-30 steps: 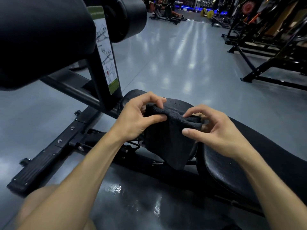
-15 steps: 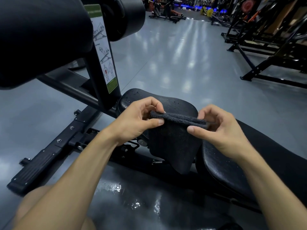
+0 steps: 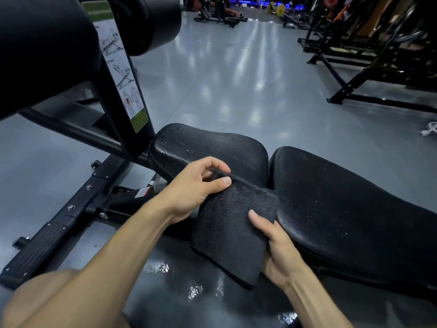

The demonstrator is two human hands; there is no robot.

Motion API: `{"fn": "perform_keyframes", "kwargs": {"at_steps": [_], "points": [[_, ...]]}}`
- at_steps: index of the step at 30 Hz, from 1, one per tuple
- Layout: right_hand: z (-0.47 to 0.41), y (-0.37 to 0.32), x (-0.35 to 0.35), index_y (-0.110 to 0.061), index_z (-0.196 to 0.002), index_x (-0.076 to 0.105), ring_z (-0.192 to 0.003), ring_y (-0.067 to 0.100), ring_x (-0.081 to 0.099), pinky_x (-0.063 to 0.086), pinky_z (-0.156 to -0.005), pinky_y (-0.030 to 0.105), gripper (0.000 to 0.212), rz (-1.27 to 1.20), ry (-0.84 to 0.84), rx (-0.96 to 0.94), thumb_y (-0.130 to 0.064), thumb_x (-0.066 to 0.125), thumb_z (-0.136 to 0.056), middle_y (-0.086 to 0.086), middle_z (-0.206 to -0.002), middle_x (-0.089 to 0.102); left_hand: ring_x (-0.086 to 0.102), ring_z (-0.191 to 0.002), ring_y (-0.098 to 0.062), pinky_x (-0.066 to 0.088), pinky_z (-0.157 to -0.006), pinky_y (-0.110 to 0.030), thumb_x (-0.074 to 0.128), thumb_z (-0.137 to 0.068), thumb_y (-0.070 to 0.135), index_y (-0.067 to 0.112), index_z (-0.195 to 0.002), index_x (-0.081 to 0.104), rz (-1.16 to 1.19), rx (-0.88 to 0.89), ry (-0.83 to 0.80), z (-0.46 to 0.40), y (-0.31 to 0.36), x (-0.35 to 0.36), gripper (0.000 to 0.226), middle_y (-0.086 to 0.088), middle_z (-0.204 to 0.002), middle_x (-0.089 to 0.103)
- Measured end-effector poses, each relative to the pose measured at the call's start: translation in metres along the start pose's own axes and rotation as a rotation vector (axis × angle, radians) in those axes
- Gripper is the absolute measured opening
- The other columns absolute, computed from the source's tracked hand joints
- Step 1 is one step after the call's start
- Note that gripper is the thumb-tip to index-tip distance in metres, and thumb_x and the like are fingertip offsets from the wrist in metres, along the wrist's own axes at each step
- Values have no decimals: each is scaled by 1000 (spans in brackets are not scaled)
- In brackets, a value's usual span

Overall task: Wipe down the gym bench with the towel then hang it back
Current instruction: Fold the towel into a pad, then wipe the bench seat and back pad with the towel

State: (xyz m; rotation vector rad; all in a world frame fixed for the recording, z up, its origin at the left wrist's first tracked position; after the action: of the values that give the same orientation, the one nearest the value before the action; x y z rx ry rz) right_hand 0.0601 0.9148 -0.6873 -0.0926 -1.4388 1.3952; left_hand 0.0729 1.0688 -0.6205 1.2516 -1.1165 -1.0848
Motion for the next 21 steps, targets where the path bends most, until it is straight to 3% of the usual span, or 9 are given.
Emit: {"fn": "perform_keyframes", "kwargs": {"at_steps": [3,5,8,13,15,16,18,19,21], "points": [[9,-29,-25,-13,-111,80,-108,29,74,61,-82,37,30,33,172,-96,-20,74,-82,19,-124,73,64,-83,-11,56,-69,-24,71,-92,10,14,-104,65,-80,-8,41,-2,1,-4,14,-13,-100,68],[17,-69,-40,-16,-107,81,-106,27,75,62,-79,37,29,133,255,-182,-27,73,-81,15,-120,75,66,-80,-13,60,-68,-26,69,-93,7,10,-105,63,-74,20,109,-3,8,-19,14,-23,-109,68],[27,-141,-49,-25,-105,81,-106,22,75,62,-74,33,20,334,340,-353,-34,67,-94,7,-115,78,67,-75,-17,60,-64,-30,69,-94,7,11,-106,62,-54,55,140,-5,15,-35,15,-16,-99,73],[9,-190,-41,-27,-107,70,-101,25,73,56,-87,41,27,978,636,-514,-49,62,-91,-1,-103,77,64,-63,-12,55,-55,-27,67,-95,7,14,-106,63,-95,89,192,-14,11,-48,14,-4,-88,76],[-21,-159,-18,-24,-121,62,-109,31,67,49,-85,36,31,1296,605,-447,-42,58,-97,8,-116,73,61,-59,-12,52,-51,-26,67,-94,6,16,-104,64,-122,94,233,-17,8,-53,15,-4,-85,76],[-38,-128,-7,-22,-135,56,-122,33,60,46,-93,37,39,1441,517,-351,-39,56,-100,15,-132,65,59,-58,-12,50,-49,-26,67,-93,6,17,-102,64,-125,94,255,-18,6,-56,15,-4,-84,76],[-56,-58,6,-12,-161,22,-153,36,25,27,-121,46,68,1788,365,-139,-39,48,-104,22,-167,23,57,-55,-11,47,-46,-25,69,-90,10,18,-100,64,-104,96,299,-18,4,-63,14,-5,-82,76],[-55,-39,8,-12,-164,6,-158,37,8,15,-126,49,77,1949,354,-115,-41,45,-104,20,-171,3,56,-54,-11,46,-45,-24,69,-87,12,19,-99,64,-90,96,315,-18,4,-66,14,-6,-82,76],[-49,-36,8,-15,-164,-2,-159,35,0,12,-127,48,82,2057,394,-192,-47,42,-104,15,-172,-6,56,-53,-11,45,-44,-24,69,-83,16,20,-98,65,-75,96,336,-17,4,-72,16,-7,-83,76]]}}
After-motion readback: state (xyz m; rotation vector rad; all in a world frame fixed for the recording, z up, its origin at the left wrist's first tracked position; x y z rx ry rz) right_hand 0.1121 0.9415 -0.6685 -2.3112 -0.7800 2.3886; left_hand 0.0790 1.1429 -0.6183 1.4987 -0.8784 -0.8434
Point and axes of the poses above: each hand's wrist, its own z-axis away from the middle knuckle, its own x-axis out of the palm, y = z × x, the point moved 10 cm from there along -z, towards the middle knuckle
